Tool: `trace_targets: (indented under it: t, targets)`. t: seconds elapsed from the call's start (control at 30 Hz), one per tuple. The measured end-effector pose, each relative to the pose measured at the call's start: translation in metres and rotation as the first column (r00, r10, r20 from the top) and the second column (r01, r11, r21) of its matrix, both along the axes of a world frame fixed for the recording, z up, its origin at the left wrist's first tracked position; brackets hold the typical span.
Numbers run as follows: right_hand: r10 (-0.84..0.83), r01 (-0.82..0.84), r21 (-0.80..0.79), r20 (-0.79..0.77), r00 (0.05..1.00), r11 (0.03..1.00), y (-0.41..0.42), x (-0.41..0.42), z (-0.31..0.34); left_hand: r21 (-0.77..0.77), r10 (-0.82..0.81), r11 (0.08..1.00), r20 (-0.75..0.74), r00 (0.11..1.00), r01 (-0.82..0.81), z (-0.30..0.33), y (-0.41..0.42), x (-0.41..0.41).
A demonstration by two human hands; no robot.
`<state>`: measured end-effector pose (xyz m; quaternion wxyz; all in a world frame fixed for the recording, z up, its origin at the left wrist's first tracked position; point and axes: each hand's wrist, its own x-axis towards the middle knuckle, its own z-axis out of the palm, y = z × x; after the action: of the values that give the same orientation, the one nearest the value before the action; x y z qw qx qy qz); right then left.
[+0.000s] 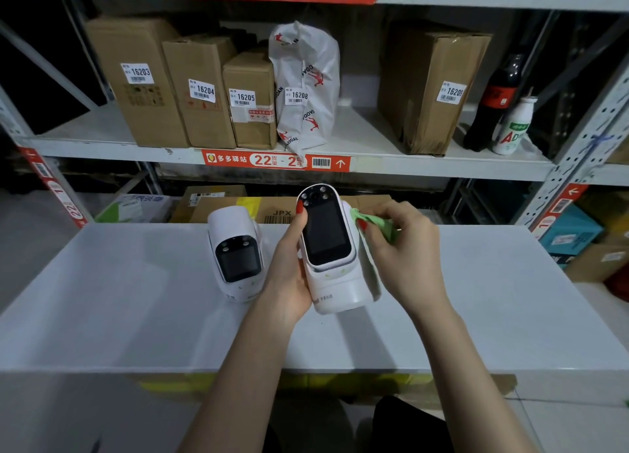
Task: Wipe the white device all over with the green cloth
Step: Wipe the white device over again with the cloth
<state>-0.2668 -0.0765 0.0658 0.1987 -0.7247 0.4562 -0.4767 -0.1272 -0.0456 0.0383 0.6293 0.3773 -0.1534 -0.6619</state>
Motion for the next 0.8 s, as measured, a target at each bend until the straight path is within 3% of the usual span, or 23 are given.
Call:
trace_targets:
  t: [0.13,0.43,0.6,0.8]
  targets:
    - [0.028,-0.027,-0.01,0.121,0.992,1.0,0.002,0.003,0.004,0.023,-0.017,1.0,0.099,0.995,0.015,0.001,-0.001,-0.001]
    - [-0.057,0.049,0.058,0.146,0.988,0.997,-0.001,-0.003,0.004,0.035,-0.117,0.993,0.211,0.97,0.112,0.005,0.004,0.006]
    - [0.021,-0.062,0.11,0.341,0.94,0.992,0.0,-0.003,0.01,0.04,-0.162,0.987,0.295,0.942,0.158,0.009,0.008,0.007]
    - [0.049,-0.051,0.007,0.157,0.986,0.999,0.0,-0.002,0.009,0.021,-0.172,0.985,0.296,0.939,0.174,0.012,0.011,0.007]
